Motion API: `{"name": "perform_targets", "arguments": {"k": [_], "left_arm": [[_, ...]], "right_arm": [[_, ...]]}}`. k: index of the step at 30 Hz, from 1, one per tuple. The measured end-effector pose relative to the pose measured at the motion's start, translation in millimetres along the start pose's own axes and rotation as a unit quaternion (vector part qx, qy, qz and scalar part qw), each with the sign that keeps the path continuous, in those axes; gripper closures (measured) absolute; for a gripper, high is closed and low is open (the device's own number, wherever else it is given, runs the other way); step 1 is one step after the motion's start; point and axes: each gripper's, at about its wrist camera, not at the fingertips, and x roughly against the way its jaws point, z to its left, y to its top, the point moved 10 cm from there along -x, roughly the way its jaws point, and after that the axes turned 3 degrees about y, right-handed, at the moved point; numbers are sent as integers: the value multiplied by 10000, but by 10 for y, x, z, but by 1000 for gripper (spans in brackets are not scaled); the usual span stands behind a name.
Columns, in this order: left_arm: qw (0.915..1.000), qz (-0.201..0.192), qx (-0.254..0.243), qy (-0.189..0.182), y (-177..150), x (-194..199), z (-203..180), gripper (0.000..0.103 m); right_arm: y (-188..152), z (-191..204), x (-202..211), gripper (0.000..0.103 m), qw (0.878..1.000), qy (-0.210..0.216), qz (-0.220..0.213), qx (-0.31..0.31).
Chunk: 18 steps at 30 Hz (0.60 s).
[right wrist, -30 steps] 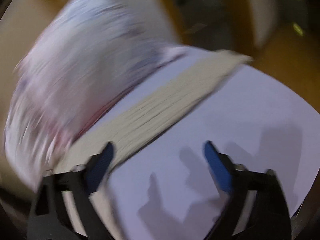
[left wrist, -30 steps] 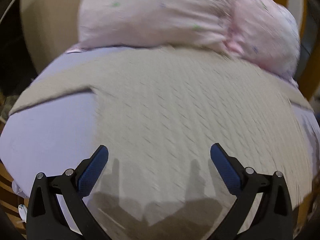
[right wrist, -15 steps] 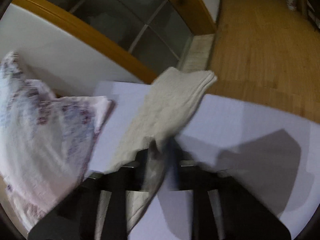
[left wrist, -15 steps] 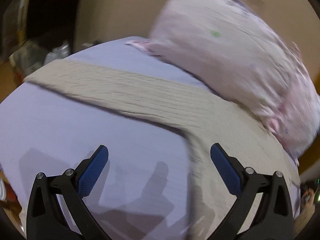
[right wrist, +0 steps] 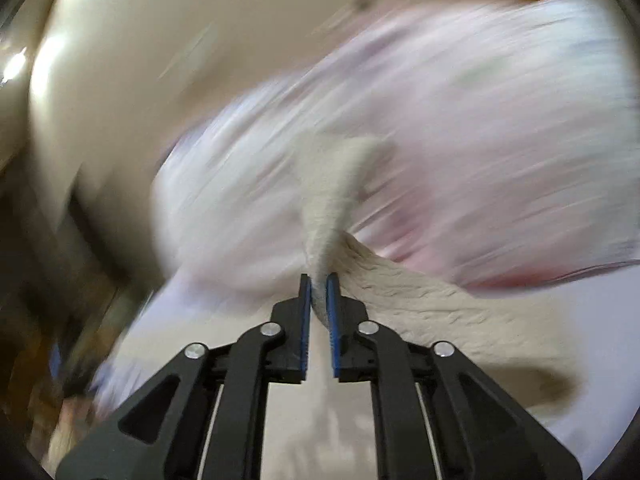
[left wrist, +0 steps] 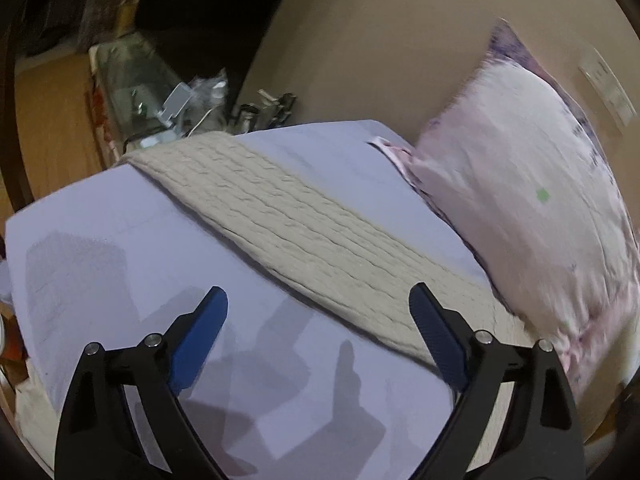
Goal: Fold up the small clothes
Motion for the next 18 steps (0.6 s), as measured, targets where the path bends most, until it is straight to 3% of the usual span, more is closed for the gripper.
{"name": "perform_targets", "arguments": {"k": [1, 2, 3, 5, 9, 12, 16, 18], "left_arm": [[9998, 66, 171, -27, 25, -40, 51, 11], [9994, 118, 326, -54, 44, -70, 100, 11], [9990, 139, 426, -60, 61, -80, 151, 11], [9978, 161, 634, -90, 117, -109, 249, 13], [9959, 100, 900, -48, 313, -189, 427, 24], [9919, 18, 1262, -128, 433, -254, 576, 40], [9860, 80, 1658, -140, 543, -376, 839, 88], [9846, 185, 1726, -227, 561, -413, 870, 94]], "right_arm": [[-202, 240, -217, 87, 9987, 149, 428, 222], [-311, 363, -297, 76, 9976, 176, 562, 371], [-315, 391, -305, 64, 9976, 160, 520, 422], [-277, 277, -136, 49, 9989, -68, 157, 427], [-117, -200, 245, 44, 9991, -420, -89, -23], [-168, -650, 560, 43, 9954, -800, -269, -456], [-201, -1251, 1005, 40, 9835, -1223, -832, -1040], [-255, -1453, 1233, 38, 9772, -1394, -1020, -1234]]}}
